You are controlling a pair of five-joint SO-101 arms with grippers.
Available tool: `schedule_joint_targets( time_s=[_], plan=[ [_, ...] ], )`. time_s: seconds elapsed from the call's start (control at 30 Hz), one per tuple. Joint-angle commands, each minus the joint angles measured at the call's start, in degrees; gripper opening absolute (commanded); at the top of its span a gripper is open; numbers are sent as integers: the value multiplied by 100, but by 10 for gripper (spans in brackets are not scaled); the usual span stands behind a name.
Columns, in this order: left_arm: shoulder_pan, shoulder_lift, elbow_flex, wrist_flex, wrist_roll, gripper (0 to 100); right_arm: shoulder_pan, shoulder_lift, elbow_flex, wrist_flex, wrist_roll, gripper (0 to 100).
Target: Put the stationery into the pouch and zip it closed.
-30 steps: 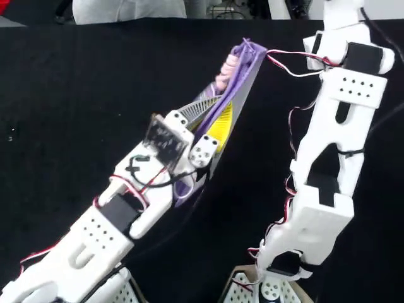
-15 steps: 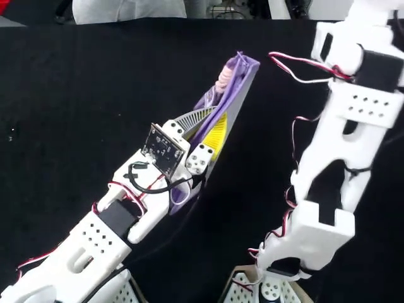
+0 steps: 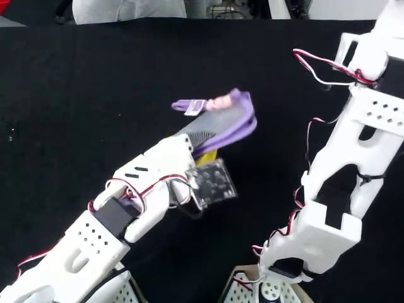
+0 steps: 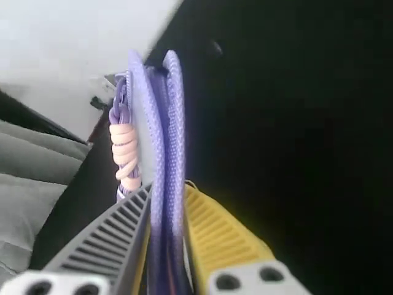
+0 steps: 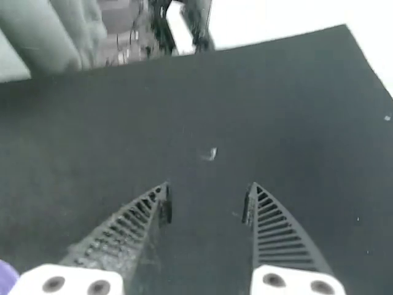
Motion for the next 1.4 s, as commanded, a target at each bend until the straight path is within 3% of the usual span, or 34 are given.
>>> schedule_joint_targets(
  time_s=[0.0,0.2,0.37,0.57,0.87,1.03,1.37],
  plan=[
    [-22,114,-585,782,-695,27,9,-286,259,141,237,191],
    [4,255,-523,1538,-765,27,-369,-286,840,158,387,191],
    [13,202,-127,1600,-747,27,-1248,-286,1253,308,519,191],
    [110,193,910,1002,-747,27,-2057,-286,2193,281,132,191],
    [154,62,2053,-413,-730,27,-2505,-330,3626,-492,-466,191],
    [154,-862,2809,-949,-246,27,-2743,-330,4312,-1037,-466,191],
    [136,-3552,4321,-747,-202,27,-3640,-295,5015,-1495,-281,191]
  ],
)
